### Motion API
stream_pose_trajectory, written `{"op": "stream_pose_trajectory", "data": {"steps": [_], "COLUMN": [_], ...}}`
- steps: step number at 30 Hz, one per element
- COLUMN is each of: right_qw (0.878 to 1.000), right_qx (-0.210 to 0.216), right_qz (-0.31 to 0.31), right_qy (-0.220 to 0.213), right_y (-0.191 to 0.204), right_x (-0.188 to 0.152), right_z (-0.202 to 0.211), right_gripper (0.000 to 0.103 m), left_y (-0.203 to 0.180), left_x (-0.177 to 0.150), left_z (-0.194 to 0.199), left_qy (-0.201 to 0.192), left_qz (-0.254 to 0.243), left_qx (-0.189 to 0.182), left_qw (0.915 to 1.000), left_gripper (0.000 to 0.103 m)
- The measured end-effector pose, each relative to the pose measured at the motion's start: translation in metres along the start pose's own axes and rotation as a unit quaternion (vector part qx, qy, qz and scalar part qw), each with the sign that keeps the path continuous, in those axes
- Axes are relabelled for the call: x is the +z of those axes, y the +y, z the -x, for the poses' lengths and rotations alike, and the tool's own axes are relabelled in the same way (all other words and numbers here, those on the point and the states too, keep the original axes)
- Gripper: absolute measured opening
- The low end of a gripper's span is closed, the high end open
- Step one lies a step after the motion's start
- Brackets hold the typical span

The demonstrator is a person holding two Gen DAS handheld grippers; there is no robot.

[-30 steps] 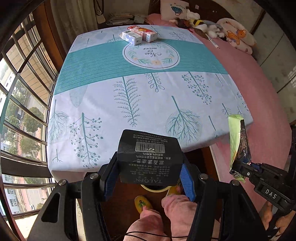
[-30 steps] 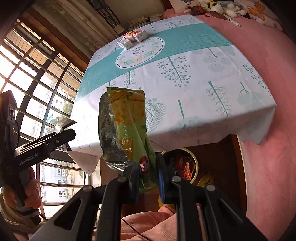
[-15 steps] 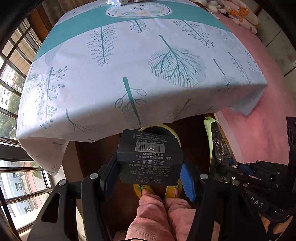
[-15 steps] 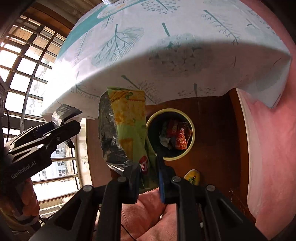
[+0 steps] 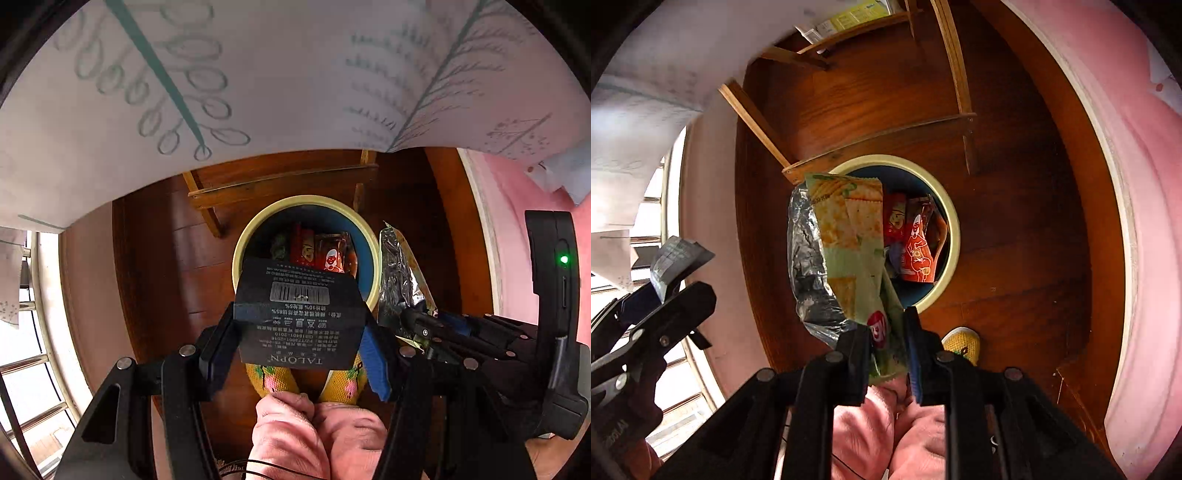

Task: Collect trash
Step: 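Carry black box and green snack bag over the bin and open both tools, then raise both tools back toward the table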

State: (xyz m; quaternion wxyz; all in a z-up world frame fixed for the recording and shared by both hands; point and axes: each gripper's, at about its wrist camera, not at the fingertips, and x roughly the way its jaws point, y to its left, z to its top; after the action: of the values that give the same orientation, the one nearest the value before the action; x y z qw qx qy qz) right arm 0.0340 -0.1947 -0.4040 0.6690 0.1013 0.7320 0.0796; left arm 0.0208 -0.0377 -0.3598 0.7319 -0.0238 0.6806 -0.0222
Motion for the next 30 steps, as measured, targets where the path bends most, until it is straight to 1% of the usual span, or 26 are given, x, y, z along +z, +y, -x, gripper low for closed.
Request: {"op": "stream_pose_trajectory", "data": {"steps": [4, 5, 6, 7, 8, 9, 10, 11, 12, 14, 16, 22, 30], "right_qw": [1.000, 1.000, 1.000, 1.000, 1.000, 1.000, 1.000, 1.000, 0.999, 0.999, 0.999, 0.997, 0.996], "right_qx": [0.000, 0.003, 0.007, 0.011, 0.012, 0.013, 0.014, 0.015, 0.014, 0.016, 0.017, 0.031, 0.030], "right_qz": [-0.003, -0.006, -0.007, -0.009, -0.010, -0.011, -0.011, -0.012, -0.012, -0.010, -0.006, -0.008, -0.021], "right_qy": [0.003, 0.001, -0.002, -0.008, -0.013, -0.017, -0.020, -0.024, -0.029, -0.036, -0.042, -0.063, -0.080], "right_y": [-0.009, -0.010, -0.011, -0.011, -0.012, -0.012, -0.011, -0.010, -0.009, -0.005, -0.003, 0.001, 0.004], "right_x": [0.012, 0.015, 0.016, 0.017, 0.016, 0.017, 0.018, 0.019, 0.018, 0.021, 0.021, 0.022, 0.014], "right_z": [-0.032, -0.037, -0.041, -0.044, -0.046, -0.048, -0.049, -0.048, -0.046, -0.041, -0.034, -0.007, 0.030], "right_gripper": [0.021, 0.021, 0.022, 0.027, 0.035, 0.039, 0.047, 0.051, 0.052, 0.057, 0.059, 0.059, 0.059], "left_y": [0.004, 0.006, 0.008, 0.011, 0.013, 0.015, 0.017, 0.018, 0.020, 0.023, 0.025, 0.025, 0.026], "left_x": [0.000, -0.001, -0.002, -0.002, -0.003, -0.004, -0.003, -0.004, -0.005, -0.006, -0.007, -0.003, 0.004], "left_z": [-0.028, -0.032, -0.036, -0.040, -0.042, -0.044, -0.046, -0.048, -0.048, -0.045, -0.039, -0.015, 0.028], "left_qy": [-0.001, -0.003, -0.006, -0.010, -0.010, -0.008, -0.008, -0.008, -0.009, -0.011, -0.015, -0.033, -0.050], "left_qz": [0.017, 0.020, 0.023, 0.025, 0.027, 0.029, 0.031, 0.034, 0.037, 0.041, 0.042, 0.038, 0.041], "left_qx": [0.002, 0.003, 0.004, 0.003, 0.003, 0.005, 0.008, 0.013, 0.016, 0.015, 0.013, 0.015, 0.011], "left_qw": [0.9999, 0.9998, 0.9997, 0.9996, 0.9996, 0.9995, 0.9995, 0.9993, 0.9991, 0.9990, 0.9989, 0.9986, 0.9979], "left_gripper": [0.059, 0.063, 0.069, 0.073, 0.080, 0.089, 0.092, 0.097, 0.099, 0.100, 0.101, 0.101, 0.101]}}
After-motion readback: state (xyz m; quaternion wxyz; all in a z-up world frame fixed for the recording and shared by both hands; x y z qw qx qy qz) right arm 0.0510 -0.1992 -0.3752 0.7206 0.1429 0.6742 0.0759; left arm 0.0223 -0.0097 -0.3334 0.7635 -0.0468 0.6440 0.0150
